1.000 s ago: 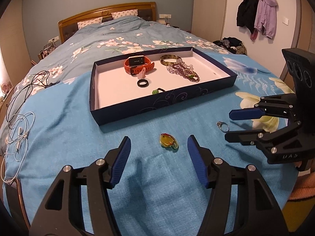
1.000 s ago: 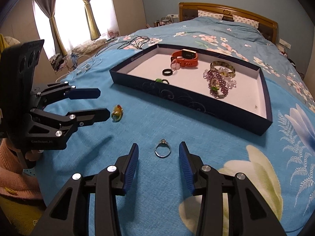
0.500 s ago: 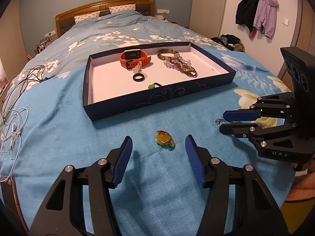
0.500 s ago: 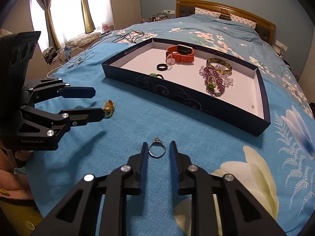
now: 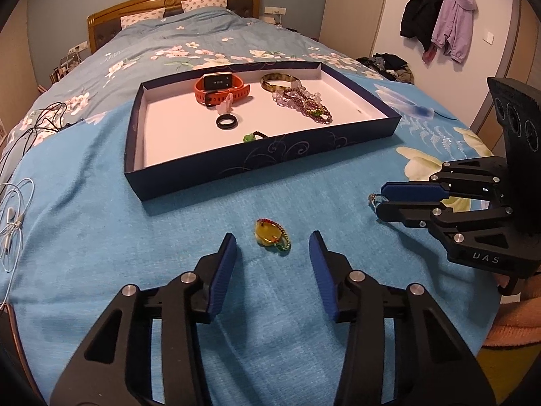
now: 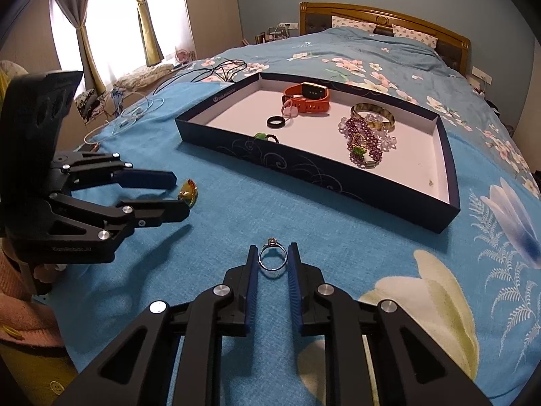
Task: Organize jewelry
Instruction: 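Grasp the yellow charm with the left tool while the right tool grasps the silver ring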
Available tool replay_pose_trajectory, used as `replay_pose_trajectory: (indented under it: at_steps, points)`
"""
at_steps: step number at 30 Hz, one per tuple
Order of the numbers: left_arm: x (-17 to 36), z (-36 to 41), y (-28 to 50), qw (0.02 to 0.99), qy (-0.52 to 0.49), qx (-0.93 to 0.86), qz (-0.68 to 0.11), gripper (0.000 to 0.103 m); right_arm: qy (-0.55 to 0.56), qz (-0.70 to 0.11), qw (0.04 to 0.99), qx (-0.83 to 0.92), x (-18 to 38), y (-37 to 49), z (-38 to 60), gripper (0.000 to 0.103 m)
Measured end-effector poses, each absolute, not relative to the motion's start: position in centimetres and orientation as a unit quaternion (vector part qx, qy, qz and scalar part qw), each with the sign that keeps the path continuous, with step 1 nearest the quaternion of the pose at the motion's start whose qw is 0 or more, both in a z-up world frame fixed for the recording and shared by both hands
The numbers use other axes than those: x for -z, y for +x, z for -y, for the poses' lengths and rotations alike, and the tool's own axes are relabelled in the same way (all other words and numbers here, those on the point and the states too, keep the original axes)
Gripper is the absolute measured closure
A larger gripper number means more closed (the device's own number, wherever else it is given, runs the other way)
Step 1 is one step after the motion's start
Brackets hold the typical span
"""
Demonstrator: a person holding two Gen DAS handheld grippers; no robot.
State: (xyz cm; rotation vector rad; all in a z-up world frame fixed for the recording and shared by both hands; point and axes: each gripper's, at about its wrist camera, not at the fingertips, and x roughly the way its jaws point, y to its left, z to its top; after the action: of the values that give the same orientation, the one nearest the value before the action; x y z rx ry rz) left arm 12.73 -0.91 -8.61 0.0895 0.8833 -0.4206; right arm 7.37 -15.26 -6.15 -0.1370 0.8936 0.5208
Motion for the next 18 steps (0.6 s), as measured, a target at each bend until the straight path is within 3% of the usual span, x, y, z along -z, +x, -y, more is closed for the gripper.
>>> replay_pose_trajectory:
  at_steps: [3, 12, 18]
  points:
    - [8.72, 1.25, 12.79, 0.880, 0.045, 0.202, -0.426, 0.064, -0.059, -0.424, 0.869, -0.249, 6.00, 7.33, 15.54, 0.087]
    - [8.93, 1.17, 13.60, 0.879, 0.038, 0.194, -0.433, 0.084, -0.042, -0.418, 0.872, -0.253, 5.66, 7.36, 16.13, 0.087]
    - [8.88, 1.24, 13.56, 0.881, 0.039, 0.193, -0.431, 0.085, -0.036, -0.414, 0.873, -0.255, 5.54, 7.44, 16.31, 0.087]
